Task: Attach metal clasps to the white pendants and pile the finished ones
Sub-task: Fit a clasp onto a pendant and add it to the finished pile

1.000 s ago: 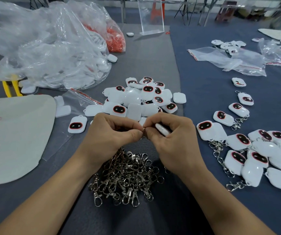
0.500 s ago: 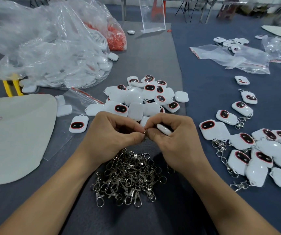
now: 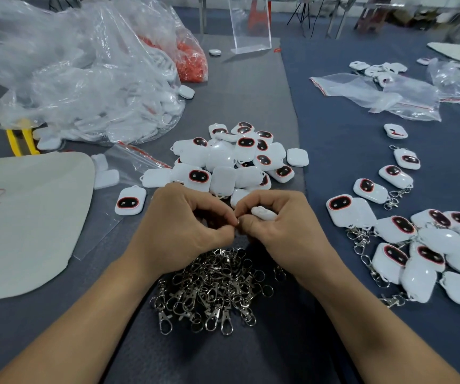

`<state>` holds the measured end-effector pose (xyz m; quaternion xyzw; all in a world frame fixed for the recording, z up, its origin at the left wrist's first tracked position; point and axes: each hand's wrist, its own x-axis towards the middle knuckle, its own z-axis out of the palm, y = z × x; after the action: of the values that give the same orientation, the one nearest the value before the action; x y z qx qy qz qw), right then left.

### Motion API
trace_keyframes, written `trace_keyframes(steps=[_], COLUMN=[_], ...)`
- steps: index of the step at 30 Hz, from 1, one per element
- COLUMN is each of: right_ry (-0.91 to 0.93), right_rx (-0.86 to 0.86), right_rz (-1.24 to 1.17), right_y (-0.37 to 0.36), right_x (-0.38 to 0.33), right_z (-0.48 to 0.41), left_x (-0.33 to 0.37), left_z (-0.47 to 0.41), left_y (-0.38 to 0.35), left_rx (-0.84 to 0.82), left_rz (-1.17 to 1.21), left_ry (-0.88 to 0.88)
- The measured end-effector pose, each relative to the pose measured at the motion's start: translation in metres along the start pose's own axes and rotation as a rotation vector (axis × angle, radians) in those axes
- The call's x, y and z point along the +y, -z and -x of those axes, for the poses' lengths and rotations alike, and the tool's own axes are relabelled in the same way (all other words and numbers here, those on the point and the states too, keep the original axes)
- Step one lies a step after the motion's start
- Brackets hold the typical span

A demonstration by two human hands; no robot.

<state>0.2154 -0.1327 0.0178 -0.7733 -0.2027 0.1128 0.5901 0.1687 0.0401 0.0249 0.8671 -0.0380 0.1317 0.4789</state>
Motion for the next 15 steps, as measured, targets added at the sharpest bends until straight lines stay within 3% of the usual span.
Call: trace_keyframes(steps=[15], right_ry=[0.044], right_rx=[0.04], right_rz=[0.084], right_y=[-0.0003], right_x=[-0.0011], right_z=[0.0006], left_x=[0.0079], left_z=[0.0035], left_y=[-0.0015], left_rx=[0.077], left_rz=[-0.023], left_ry=[-0.064])
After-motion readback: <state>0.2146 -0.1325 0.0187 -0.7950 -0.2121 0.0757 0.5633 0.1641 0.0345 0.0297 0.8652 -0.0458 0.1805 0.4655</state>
